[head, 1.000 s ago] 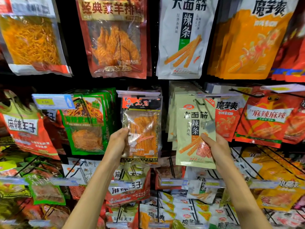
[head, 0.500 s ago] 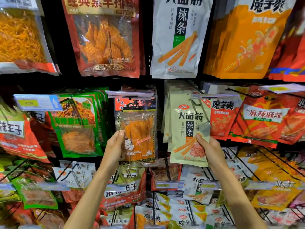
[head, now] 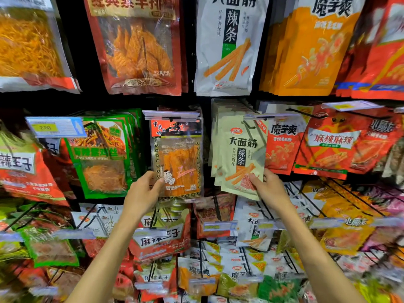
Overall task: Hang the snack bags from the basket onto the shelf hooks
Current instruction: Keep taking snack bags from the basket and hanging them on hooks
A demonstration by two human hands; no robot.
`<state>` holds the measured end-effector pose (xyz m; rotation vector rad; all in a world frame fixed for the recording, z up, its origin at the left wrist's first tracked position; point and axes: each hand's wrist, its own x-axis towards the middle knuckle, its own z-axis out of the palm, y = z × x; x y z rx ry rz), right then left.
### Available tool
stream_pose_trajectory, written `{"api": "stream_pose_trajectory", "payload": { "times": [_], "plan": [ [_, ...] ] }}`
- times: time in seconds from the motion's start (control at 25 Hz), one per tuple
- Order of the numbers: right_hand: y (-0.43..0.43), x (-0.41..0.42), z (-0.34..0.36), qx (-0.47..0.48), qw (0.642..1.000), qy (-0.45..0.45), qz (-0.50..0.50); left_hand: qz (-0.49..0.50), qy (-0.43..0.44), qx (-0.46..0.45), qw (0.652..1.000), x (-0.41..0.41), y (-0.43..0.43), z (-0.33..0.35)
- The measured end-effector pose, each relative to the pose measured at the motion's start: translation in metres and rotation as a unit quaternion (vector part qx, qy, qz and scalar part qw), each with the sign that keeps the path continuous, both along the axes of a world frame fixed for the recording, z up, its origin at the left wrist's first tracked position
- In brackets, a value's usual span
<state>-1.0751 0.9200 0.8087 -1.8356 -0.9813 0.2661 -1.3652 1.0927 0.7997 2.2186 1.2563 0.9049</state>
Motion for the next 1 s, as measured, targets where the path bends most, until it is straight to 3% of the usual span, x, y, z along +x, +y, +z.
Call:
{"api": "stream_pose_trajectory", "payload": {
  "times": [0.16, 0.32, 0.44, 0.64, 0.8, 1.0],
  "plan": [
    [-0.015, -0.005, 0.014, -0.121, 0.98, -0.15, -0.043, -0.002, 0.093, 0.045, 0.995, -0.018, -0.004, 0.006],
    [-0.032, -0.015, 0.029, -0.21, 0.905, -0.35, -0.119, 0.006, 0.151, 0.121, 0.981, -0.027, -0.009, 0.011],
    [-0.03, -0.036, 0.042, -0.221, 0.876, -0.414, -0.115, 0.028, 0.186, 0.168, 0.968, -0.026, -0.011, 0.023],
    [0.012, -0.072, 0.058, -0.212, 0.877, -0.431, -0.005, 0.06, 0.218, 0.204, 0.953, -0.023, -0.006, 0.051],
    [0.051, -0.101, 0.07, -0.213, 0.851, -0.477, 0.044, 0.093, 0.236, 0.185, 0.95, -0.017, 0.008, 0.066],
    [0.087, -0.104, 0.076, -0.193, 0.885, -0.421, 0.049, 0.098, 0.221, 0.14, 0.96, -0.008, 0.024, 0.072]
  ]
}}
